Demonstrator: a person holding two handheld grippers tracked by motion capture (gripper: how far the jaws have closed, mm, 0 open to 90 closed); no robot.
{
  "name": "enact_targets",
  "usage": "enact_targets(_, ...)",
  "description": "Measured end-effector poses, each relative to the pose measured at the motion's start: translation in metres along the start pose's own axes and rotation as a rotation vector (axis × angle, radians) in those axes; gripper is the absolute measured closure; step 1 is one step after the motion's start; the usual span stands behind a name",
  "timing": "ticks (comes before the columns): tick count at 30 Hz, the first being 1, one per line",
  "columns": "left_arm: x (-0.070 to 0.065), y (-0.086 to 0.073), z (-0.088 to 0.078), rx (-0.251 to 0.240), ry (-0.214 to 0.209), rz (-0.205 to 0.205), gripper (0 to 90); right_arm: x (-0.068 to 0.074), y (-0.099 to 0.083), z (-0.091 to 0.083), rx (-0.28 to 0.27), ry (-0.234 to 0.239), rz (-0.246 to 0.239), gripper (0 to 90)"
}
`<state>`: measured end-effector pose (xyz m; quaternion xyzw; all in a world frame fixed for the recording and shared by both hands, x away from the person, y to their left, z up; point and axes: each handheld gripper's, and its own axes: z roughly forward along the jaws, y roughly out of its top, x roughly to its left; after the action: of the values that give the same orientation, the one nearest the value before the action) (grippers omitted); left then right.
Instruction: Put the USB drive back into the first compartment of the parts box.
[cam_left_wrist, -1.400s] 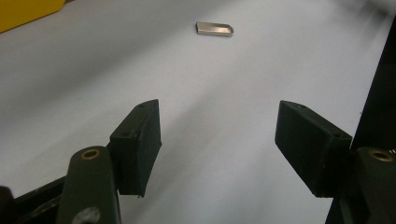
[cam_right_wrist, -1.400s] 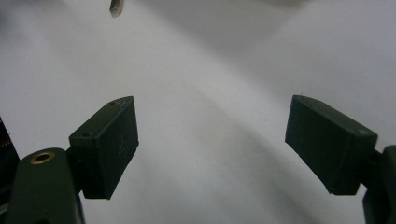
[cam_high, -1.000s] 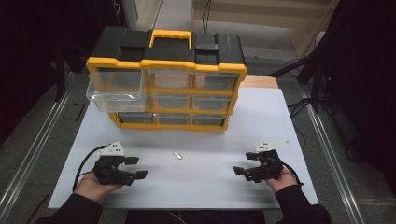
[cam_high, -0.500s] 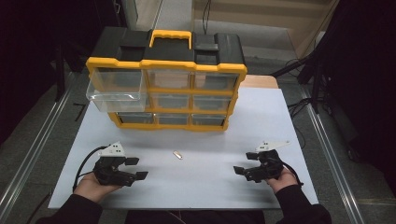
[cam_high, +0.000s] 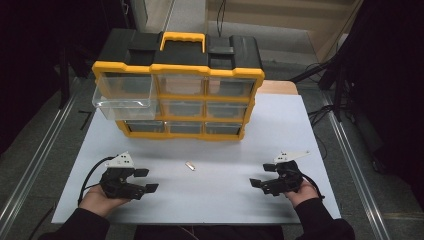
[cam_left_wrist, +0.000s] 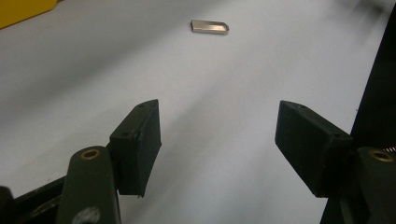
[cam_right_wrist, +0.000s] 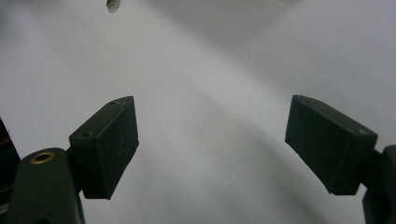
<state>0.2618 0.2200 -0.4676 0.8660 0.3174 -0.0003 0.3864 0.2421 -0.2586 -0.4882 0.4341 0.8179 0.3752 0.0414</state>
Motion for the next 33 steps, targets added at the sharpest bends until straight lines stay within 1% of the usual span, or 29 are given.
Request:
enact_targets(7,0.0,0.0,0.001,0.005,-0.003,0.002,32.3,0.001,0.001,0.001,0.0,0.009,-0.007,15.4)
enact_targets(9,0.0,0.0,0.001,0.003,-0.002,-0.001,32.3,0.001,0.004,0.002,-0.008,0.02,-0.009,15.4)
enact_targets(10,0.0,0.0,0.001,0.003,-0.002,0.0,32.3,0.002,0.006,0.003,-0.008,0.037,-0.01,15.4)
enact_targets(13,0.0,0.0,0.001,-0.001,0.002,-0.002,32.3,0.004,0.01,0.005,-0.01,0.038,-0.012,15.4)
enact_targets(17,0.0,0.0,0.0,-0.004,0.0,-0.002,32.3,0.008,0.016,0.008,-0.014,0.056,-0.017,15.4)
enact_targets(20,0.0,0.0,0.0,-0.006,0.001,-0.005,32.3,0.014,0.022,0.011,-0.02,0.065,-0.033,15.4)
enact_targets(24,0.0,0.0,0.0,-0.009,0.002,-0.004,32.3,0.021,0.028,0.015,-0.017,0.08,-0.069,15.4)
enact_targets(33,0.0,0.0,0.0,-0.009,0.003,-0.003,32.3,0.029,0.038,0.025,-0.003,0.102,-0.095,15.5)
